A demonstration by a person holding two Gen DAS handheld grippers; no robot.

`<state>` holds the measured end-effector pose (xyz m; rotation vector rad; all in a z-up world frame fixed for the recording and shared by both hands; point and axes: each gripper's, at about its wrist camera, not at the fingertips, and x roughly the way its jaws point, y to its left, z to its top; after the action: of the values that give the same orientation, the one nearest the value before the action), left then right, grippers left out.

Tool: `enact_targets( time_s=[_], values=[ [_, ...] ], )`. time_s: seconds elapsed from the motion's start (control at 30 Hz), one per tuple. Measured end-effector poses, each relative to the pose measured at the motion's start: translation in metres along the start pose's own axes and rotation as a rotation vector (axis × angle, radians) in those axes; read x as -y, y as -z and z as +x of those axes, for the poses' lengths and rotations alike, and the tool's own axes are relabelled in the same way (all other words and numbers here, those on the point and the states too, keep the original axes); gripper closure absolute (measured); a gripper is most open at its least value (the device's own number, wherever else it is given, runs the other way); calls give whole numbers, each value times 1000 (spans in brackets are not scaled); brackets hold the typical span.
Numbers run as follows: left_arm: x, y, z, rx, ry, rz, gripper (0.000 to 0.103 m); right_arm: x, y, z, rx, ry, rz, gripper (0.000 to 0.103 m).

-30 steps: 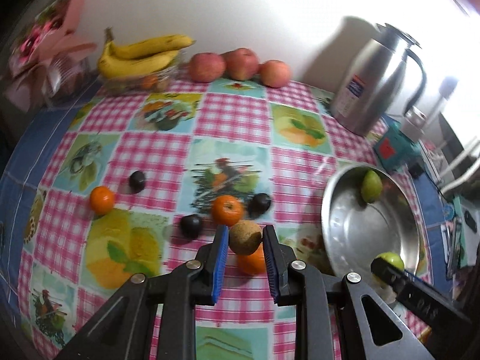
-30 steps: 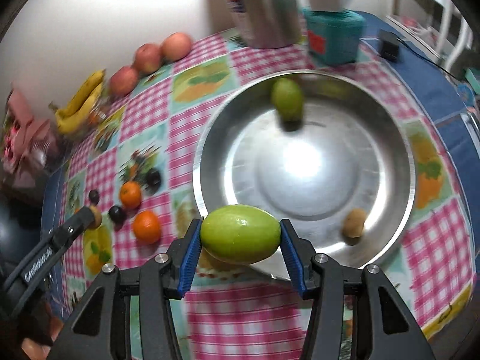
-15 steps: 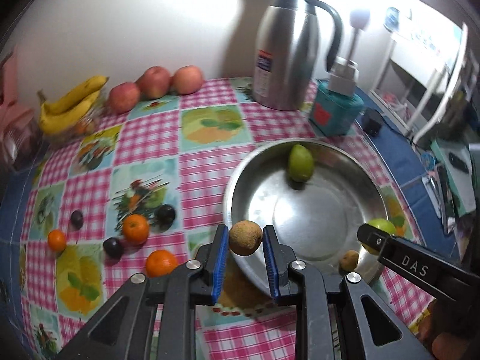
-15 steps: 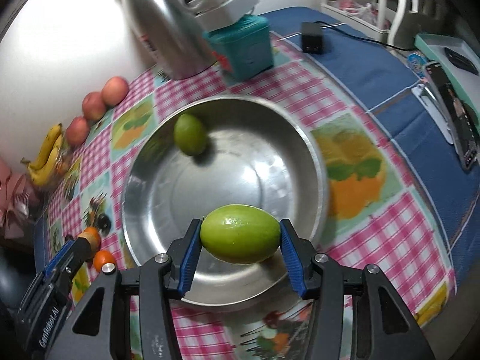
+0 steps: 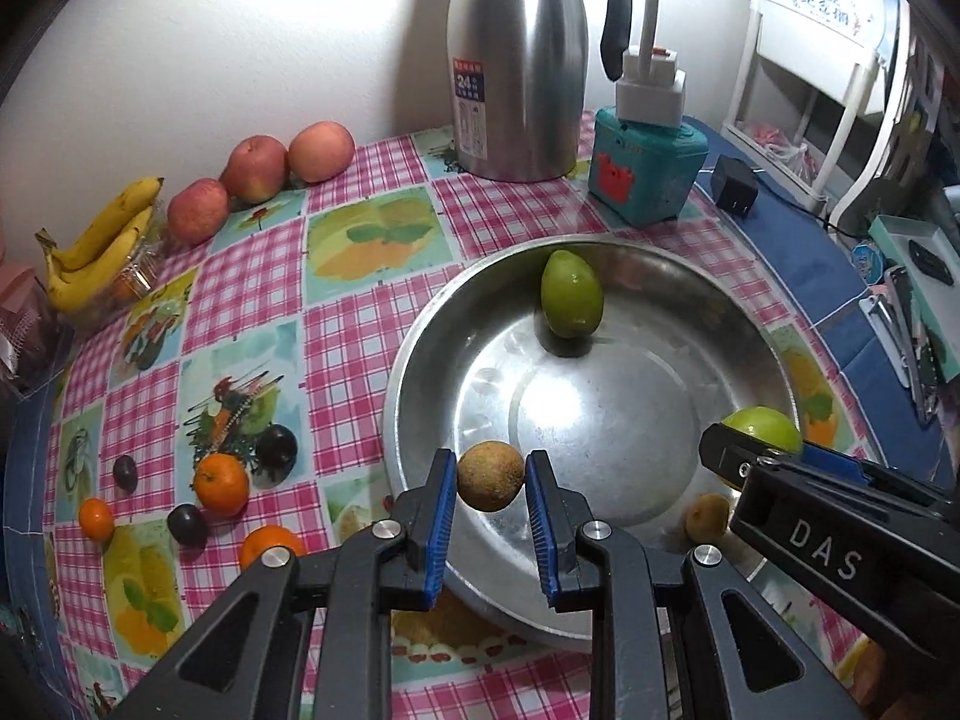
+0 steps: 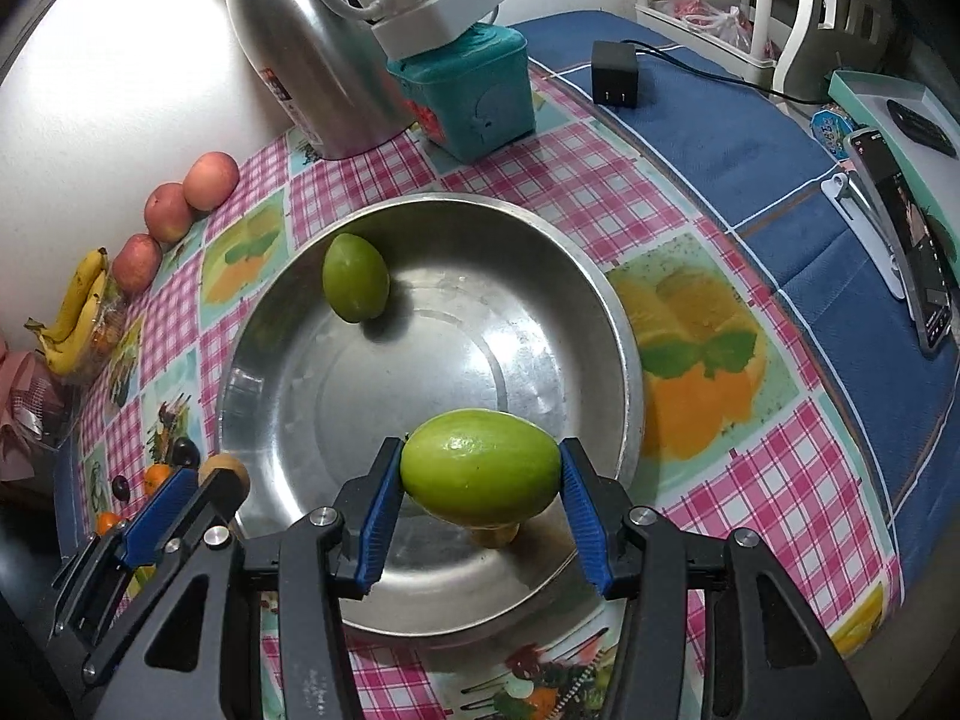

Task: Organize fruits
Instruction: 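Carry both fruits over the steel bowl and open both grippers to release them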

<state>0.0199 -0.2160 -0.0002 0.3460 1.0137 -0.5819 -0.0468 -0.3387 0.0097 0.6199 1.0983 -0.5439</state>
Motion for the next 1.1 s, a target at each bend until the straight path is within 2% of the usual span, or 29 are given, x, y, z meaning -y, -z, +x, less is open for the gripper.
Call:
enact_targets(
  time_s=[0.3,0.67,0.77,0.83,1.0,1.1],
  values=[
    [-1,-1,20,-23,1,-8,78,5,-5,21,-42,20,16,50],
    [-3,1,24,-38,10,-21,77,9,-7,26,-49,29,19,50],
    [-2,0,21,-37,19,-19,71,8,-8,23,-39,42,10,50],
    [0,0,17,-26,18,-14,58,7,-8,20,-30,50,0,49],
    [1,-3,9,-11,21,-11,58,3,-11,5,18,44,-19,49],
    [-5,-6,2,-3,26,-37,53,-1,-12,-4,45,43,-41,49]
  ],
)
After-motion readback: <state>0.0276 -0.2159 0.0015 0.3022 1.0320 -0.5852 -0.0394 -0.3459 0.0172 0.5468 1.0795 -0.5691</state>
